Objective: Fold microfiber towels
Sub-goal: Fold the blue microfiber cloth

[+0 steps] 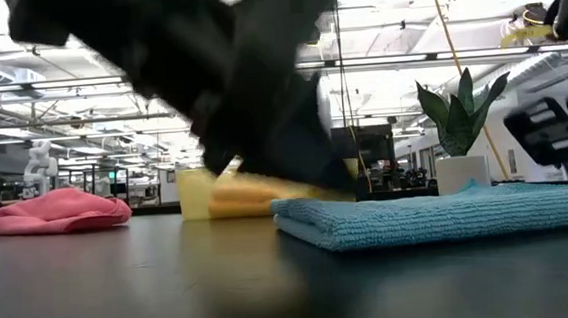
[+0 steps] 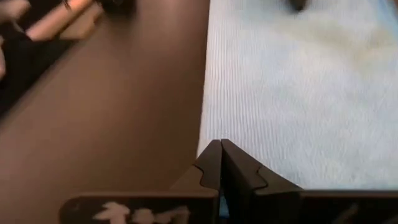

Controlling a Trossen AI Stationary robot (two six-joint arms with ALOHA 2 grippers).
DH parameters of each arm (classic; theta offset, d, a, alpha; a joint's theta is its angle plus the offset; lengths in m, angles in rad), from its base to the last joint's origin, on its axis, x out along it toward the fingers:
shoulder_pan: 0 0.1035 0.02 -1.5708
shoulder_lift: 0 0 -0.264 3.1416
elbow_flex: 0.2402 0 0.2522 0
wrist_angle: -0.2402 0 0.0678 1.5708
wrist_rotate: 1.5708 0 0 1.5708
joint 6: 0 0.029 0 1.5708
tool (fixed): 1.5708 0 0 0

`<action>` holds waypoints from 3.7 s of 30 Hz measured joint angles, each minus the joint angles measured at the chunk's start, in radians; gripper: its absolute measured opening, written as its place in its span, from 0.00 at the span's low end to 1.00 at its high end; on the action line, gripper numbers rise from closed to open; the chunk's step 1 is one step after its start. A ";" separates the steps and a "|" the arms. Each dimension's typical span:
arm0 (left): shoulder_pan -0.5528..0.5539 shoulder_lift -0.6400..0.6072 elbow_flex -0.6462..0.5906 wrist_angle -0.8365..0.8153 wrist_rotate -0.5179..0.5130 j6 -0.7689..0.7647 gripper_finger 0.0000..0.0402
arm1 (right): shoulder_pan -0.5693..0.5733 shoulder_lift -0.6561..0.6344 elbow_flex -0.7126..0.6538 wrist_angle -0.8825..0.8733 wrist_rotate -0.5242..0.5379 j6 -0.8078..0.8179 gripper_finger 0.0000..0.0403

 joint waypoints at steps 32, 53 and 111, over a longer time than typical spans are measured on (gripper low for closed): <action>-0.026 -0.013 0.000 -0.103 0.017 -0.223 0.04 | -0.082 -0.035 -0.002 -0.175 0.281 0.105 0.00; -0.008 0.000 0.000 0.024 -0.132 -0.002 0.01 | 0.022 0.122 0.001 0.374 0.134 -0.121 0.00; -0.136 0.009 0.002 0.097 0.043 0.650 0.06 | 0.068 0.211 0.151 0.199 0.080 -0.264 0.32</action>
